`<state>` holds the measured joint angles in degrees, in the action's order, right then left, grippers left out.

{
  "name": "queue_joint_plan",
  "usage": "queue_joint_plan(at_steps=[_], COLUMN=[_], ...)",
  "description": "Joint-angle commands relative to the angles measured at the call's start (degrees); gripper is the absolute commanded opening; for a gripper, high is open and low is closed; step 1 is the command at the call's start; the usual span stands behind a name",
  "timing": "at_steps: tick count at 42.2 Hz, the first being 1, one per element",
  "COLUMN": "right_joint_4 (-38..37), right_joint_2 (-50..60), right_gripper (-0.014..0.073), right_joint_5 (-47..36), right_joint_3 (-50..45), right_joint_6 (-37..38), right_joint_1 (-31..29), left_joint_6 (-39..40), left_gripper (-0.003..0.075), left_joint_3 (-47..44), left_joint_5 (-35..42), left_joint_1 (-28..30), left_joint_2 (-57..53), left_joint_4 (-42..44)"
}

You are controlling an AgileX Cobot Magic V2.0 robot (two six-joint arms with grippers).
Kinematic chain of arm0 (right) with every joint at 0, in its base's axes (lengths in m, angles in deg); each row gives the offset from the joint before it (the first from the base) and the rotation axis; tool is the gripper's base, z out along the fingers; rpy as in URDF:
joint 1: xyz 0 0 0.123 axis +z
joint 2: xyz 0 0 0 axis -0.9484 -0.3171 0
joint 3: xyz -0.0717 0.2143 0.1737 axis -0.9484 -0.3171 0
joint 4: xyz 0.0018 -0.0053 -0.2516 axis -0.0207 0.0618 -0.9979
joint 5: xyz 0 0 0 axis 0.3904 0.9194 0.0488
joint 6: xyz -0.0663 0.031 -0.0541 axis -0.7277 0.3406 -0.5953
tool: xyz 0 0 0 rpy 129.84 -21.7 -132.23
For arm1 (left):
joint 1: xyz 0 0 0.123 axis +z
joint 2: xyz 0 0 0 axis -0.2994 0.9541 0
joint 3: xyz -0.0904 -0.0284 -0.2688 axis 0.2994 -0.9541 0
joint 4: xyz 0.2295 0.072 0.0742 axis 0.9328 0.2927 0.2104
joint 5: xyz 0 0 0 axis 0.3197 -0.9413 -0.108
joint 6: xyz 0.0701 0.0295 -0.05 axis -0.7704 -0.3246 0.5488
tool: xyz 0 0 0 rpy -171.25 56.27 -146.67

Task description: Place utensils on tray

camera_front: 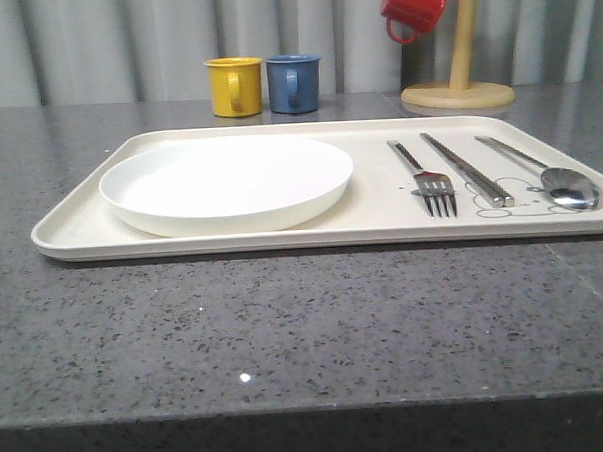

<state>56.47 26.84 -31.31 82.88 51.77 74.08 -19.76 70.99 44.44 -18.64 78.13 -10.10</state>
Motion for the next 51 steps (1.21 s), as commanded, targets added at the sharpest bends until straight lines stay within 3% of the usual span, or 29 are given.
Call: queue_joint_plan(at_steps=[1, 15, 31, 35, 40, 51], right_joint_4=[-0.42, -0.42, -0.15, -0.59, -6.67, -8.26], right_joint_2=[2.53, 4.46, 4.46, 4.52, 4.52, 4.52], right_gripper=[-0.0067, -0.0067, -0.0067, -0.0067, -0.0067, -0.0067], right_joint_5=[-12.13, -21.42, -21.89, -22.56, -22.56, -22.43], right_joint_3=[-4.54, -15.24, -15.19, -15.19, -15.19, -15.19], right_joint_6=[-0.34, -0.34, -0.27, 4.04, 9.84, 11.40], right_joint_1=[-0.85, -0.70, -0.70, -0.78, -0.91, -1.81], left_joint_6=[0.62, 0.62, 0.62, 0.62, 0.62, 0.62], left_gripper=[-0.0020, -0.0020, -0.0020, -0.0020, -0.0020, -0.0020], left_joint_3=[-0.26, -0.26, -0.26, -0.26, -0.26, -0.26], left_joint_5=[4.64, 4.64, 4.64, 4.64, 4.64, 4.64], left_joint_1=[-0.05, -0.05, -0.05, -0.05, -0.05, -0.05], left_joint_2=[-1.20, -1.20, -1.20, -1.20, -1.20, -1.20], left_joint_4=[-0.53, -0.53, -0.53, -0.53, -0.53, -0.53])
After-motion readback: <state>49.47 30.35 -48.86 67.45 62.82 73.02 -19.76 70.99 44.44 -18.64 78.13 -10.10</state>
